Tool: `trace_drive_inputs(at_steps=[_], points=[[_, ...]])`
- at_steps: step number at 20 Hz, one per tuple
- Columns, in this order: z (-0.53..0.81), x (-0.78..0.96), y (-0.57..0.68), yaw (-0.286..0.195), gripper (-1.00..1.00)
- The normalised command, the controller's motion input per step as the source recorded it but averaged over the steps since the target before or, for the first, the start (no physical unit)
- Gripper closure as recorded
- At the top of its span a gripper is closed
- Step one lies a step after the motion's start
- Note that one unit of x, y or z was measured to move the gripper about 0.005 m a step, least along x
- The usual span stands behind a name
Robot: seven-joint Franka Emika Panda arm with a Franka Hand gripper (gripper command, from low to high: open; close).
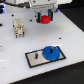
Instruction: Insert the blue gear onto the right peg, followed by the red gear
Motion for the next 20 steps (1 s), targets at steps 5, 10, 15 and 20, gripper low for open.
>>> trace_drive_inputs(at_steps=[5,10,15,20], points=[[0.45,0.74,-0.02,0.000,1.00],[0.43,0.76,-0.02,0.000,1.00],[0.38,0.77,-0.02,0.000,1.00],[0.33,0.80,-0.03,0.000,1.00]])
